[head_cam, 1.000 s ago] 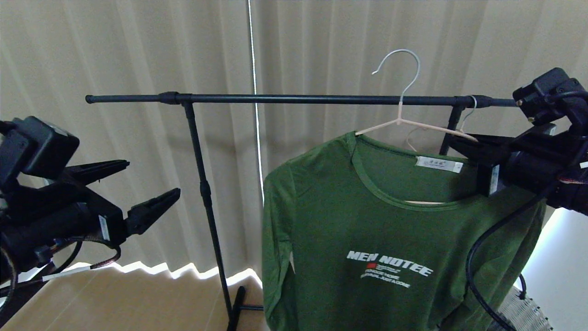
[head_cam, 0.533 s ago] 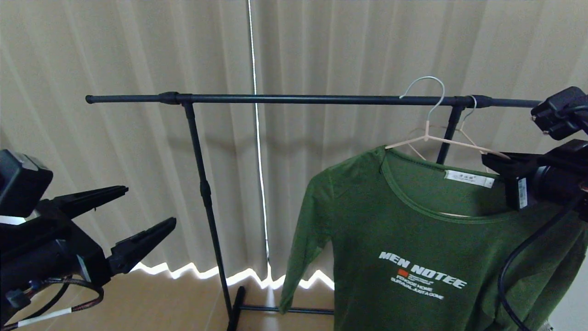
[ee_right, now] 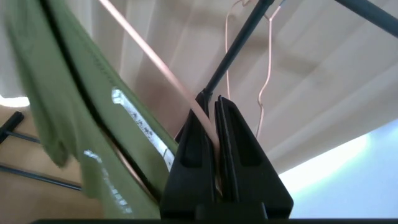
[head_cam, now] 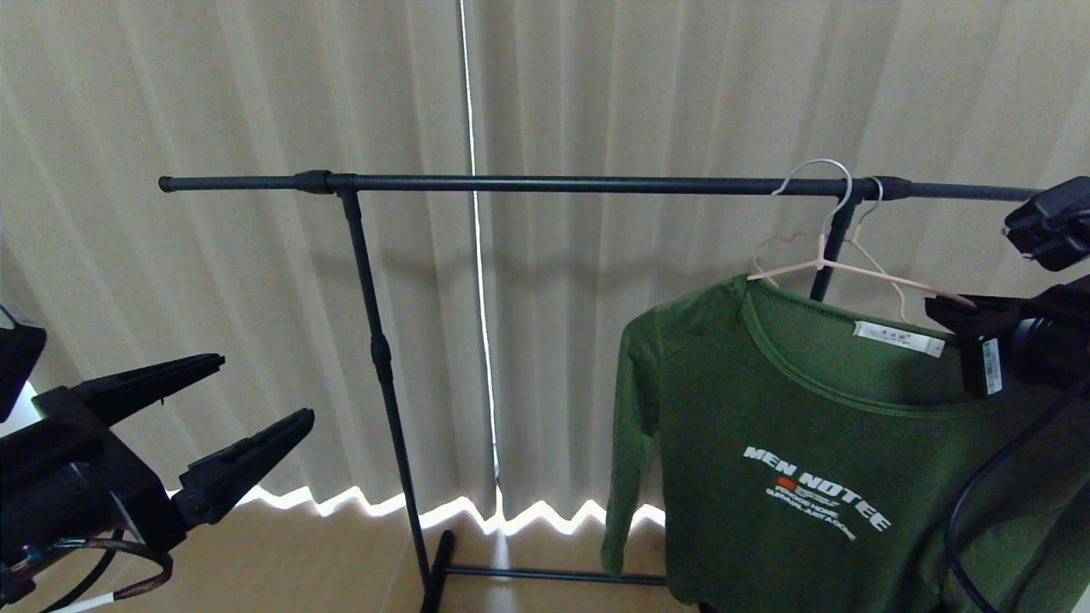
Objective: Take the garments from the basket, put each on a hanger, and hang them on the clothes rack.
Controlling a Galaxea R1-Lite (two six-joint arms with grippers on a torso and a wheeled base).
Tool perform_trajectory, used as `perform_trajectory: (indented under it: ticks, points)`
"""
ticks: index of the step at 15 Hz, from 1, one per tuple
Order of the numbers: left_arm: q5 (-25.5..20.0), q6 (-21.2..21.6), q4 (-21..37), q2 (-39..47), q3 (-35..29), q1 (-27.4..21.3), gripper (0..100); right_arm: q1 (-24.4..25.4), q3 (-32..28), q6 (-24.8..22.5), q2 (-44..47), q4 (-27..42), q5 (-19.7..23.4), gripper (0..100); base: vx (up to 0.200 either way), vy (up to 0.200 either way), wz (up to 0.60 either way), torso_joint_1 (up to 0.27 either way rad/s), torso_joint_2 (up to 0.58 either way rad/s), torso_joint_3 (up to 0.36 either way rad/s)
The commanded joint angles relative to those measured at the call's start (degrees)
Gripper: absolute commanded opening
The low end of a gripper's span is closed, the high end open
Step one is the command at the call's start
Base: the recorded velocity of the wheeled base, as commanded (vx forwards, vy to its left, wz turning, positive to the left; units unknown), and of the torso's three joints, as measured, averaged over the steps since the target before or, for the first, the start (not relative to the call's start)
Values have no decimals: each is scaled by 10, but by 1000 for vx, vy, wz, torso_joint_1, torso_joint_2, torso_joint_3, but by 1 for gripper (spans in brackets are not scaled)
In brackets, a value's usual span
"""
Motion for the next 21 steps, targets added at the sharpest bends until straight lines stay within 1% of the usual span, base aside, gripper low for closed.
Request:
perform_trajectory:
  ticks: [1,3,5,8,15,18,21]
  points:
    - [0,1,-2,19,-3,2,100,0,3,-1,4,-1,0,0,0,0,0,0,0,0]
    - [0,-1,-2,27,-12,17,100,0,4,0,1,-1,-3,0,0,0,0,0,0,0]
    - [0,-2,-10,26,-14,22,100,0,3,0,1,-2,-9,0,0,0,0,0,0,0]
    - [0,-1,-25,29,-11,22,100,0,4,1,3,-3,-8,0,200,0,0,-4,1,7]
    - [0,4,-25,23,-3,21,100,0,4,2,15,-7,-8,0,200,0,0,4,1,2]
    - [0,9,-27,17,6,20,100,0,4,3,20,-9,-8,0,0,0,0,0,0,0]
    - [0,18,-53,9,18,21,100,0,-4,4,30,-9,-8,0,0,0,0,0,0,0]
